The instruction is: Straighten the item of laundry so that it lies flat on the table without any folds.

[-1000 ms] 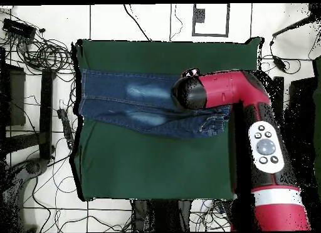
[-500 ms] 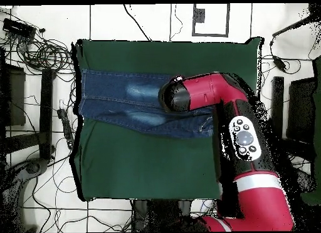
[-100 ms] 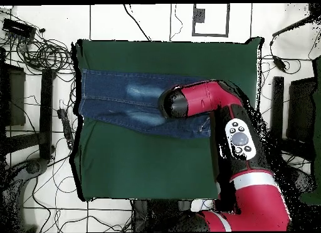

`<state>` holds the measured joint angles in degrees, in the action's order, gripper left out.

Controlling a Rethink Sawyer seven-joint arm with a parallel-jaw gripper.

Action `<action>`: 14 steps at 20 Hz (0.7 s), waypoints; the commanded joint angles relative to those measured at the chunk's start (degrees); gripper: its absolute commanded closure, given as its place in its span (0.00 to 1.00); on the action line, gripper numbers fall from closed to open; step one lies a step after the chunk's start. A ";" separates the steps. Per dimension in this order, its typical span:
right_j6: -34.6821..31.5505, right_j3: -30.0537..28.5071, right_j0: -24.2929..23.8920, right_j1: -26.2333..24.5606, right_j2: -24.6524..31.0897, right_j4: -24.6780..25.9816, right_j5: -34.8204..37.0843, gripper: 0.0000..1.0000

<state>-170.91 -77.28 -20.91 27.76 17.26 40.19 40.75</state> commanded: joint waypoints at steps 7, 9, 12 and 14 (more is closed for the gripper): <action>8.25 -9.95 -0.18 3.41 -0.52 -0.93 0.25 0.00; 9.25 -11.15 -0.88 4.58 -0.30 -1.31 0.51 0.00; 10.32 -12.55 -1.82 5.56 -0.21 -1.46 1.02 0.00; 10.93 -12.75 -2.37 5.39 -0.39 -0.86 1.24 0.00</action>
<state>-170.91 -83.23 -22.32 32.03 16.08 40.18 40.75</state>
